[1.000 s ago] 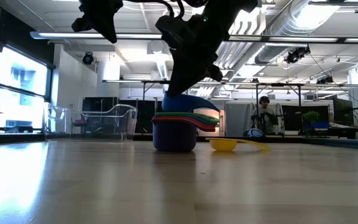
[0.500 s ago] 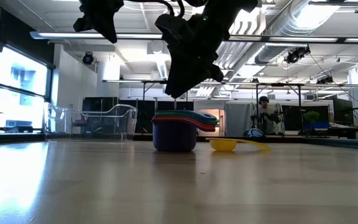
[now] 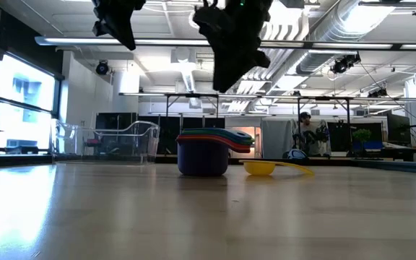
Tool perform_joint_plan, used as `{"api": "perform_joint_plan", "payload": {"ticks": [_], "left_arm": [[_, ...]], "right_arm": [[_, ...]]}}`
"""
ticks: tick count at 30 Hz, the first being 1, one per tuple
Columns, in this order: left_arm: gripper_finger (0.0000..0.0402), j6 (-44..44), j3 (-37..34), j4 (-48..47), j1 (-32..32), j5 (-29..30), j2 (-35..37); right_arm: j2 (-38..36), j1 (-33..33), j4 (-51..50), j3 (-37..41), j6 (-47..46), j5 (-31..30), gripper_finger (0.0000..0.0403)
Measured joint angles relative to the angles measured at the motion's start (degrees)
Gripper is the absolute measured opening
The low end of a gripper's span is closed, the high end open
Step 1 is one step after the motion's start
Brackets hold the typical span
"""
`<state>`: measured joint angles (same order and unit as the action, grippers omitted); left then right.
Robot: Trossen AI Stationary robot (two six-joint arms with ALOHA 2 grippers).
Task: Nest measuring cups in basket
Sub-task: Stack the yellow measuring cup on top of the blue measuring cup
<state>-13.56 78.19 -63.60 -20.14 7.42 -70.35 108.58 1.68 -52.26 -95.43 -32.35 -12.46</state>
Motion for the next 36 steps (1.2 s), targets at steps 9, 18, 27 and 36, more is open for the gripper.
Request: {"api": "perform_joint_plan", "payload": {"ticks": [9,18,27,36], "left_arm": [[0.0003,6.83,0.0,0.01,-0.02,0.0,0.0],[0.0003,8.69,0.0,0.01,-0.02,0.0,0.0],[0.0003,9.18,0.0,0.03,-0.02,0.02,0.0],[0.0003,6.96,0.0,0.24,-0.02,0.15,0.0]], "right_arm": [[-0.01,-3.98,-7.84,0.75,4.44,3.56,0.0085],[-0.01,-8.41,-9.66,0.75,17.9,13.44,0.0085],[0.21,-12.98,-10.56,0.75,38.48,18.74,0.0085],[0.33,-13.71,-10.88,0.75,53.3,18.96,0.0085]]}}
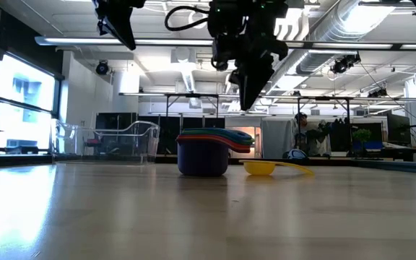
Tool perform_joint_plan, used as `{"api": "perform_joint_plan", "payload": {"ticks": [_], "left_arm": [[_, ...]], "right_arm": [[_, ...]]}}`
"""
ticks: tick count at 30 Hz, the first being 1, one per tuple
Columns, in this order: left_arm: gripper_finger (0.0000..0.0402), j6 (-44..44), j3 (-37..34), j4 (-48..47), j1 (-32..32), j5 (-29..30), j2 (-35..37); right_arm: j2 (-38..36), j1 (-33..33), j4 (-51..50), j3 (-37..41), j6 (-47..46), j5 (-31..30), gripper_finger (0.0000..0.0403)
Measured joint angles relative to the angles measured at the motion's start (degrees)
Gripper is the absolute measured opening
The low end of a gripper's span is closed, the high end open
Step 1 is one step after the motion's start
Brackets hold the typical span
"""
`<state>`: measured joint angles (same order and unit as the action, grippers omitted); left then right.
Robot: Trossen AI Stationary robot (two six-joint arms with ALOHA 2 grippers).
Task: Nest measuring cups in basket
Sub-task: Stack the yellow measuring cup on top of the blue measuring cup
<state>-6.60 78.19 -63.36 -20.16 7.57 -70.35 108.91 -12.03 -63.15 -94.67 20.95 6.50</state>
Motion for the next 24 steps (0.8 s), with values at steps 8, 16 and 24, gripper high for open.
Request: {"api": "perform_joint_plan", "payload": {"ticks": [8,16,24], "left_arm": [[0.0003,-4.21,0.0,0.27,-0.07,0.28,0.0],[0.0003,-7.3,0.0,0.24,-0.07,0.33,0.0],[0.0003,-7.84,0.0,0.21,-0.07,0.33,0.0]], "right_arm": [[3.03,0.13,1.17,0.02,3.17,0.06,0.0085],[7.5,0.98,-0.73,0.04,5.98,0.61,0.0085],[10.44,0.9,-0.57,0.04,7.62,0.62,0.0085]]}}
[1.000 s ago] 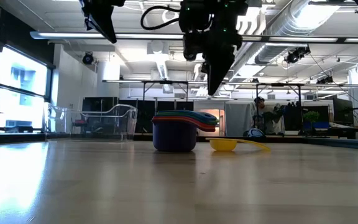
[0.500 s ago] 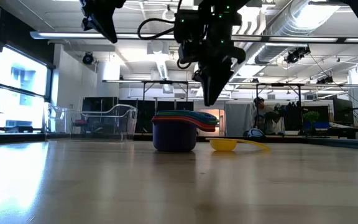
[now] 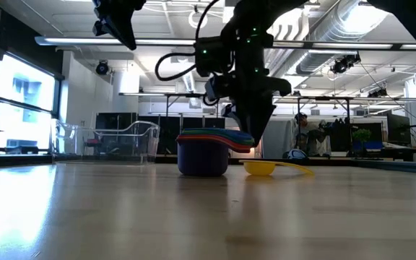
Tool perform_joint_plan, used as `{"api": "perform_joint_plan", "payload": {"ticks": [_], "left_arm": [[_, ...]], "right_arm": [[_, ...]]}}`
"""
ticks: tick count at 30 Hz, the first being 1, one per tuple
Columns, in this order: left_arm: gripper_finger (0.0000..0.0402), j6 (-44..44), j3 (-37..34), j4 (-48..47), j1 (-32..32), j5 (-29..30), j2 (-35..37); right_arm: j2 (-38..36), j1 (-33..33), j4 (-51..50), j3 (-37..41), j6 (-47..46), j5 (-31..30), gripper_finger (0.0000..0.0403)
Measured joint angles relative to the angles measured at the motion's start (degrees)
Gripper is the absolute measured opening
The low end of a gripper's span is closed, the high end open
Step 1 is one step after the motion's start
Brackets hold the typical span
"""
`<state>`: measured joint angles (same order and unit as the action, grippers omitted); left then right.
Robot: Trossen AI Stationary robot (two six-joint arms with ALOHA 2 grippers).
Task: Nest measuring cups in basket
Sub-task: Stack the yellow measuring cup on top of the blue measuring cup
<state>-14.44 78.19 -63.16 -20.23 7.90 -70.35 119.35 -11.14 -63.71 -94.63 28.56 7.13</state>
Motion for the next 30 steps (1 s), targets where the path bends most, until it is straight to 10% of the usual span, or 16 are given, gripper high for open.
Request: {"api": "perform_joint_plan", "payload": {"ticks": [21,30], "left_arm": [[0.0003,2.14,0.0,-0.02,0.0,0.0,0.0],[0.0003,2.29,0.0,-0.02,0.0,0.0,0.0]], "right_arm": [[5.05,0.42,1.19,0.0,-2.88,-0.2,0.0082],[5.05,0.15,1.14,0.0,-7.98,-0.72,0.001]]}}
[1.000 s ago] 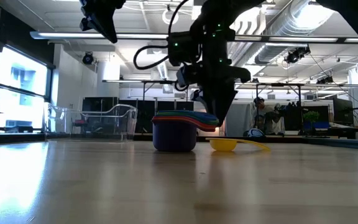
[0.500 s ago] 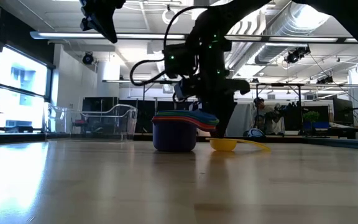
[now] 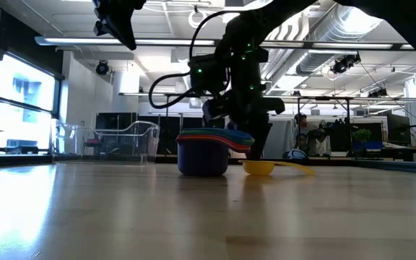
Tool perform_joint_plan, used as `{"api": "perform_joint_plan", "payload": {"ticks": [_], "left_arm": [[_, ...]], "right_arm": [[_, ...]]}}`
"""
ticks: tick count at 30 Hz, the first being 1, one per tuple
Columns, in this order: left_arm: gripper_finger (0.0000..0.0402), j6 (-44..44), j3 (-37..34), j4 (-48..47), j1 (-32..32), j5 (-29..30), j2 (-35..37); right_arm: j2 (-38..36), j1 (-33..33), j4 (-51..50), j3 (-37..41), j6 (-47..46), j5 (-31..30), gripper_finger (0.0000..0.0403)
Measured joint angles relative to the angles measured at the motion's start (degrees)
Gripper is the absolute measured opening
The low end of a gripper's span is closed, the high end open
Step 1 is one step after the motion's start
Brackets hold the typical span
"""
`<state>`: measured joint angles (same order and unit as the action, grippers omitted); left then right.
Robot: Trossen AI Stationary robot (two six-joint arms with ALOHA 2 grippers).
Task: Nest measuring cups in basket
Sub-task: Stack the yellow measuring cup on top of the blue measuring cup
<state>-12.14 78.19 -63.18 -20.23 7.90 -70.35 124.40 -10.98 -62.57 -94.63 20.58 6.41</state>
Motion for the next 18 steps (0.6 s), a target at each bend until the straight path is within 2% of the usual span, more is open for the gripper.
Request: {"api": "perform_joint_plan", "payload": {"ticks": [8,18], "left_arm": [[0.0003,1.96,0.0,0.0,0.0,-0.01,0.0],[0.0003,6.52,0.0,-0.06,0.0,-0.02,0.0]], "right_arm": [[0.0,-0.9,-10.87,-2.99,-10.15,-0.39,0.0004],[-0.04,-0.57,-18.56,-15.24,-28.25,1.05,0.0001]]}}
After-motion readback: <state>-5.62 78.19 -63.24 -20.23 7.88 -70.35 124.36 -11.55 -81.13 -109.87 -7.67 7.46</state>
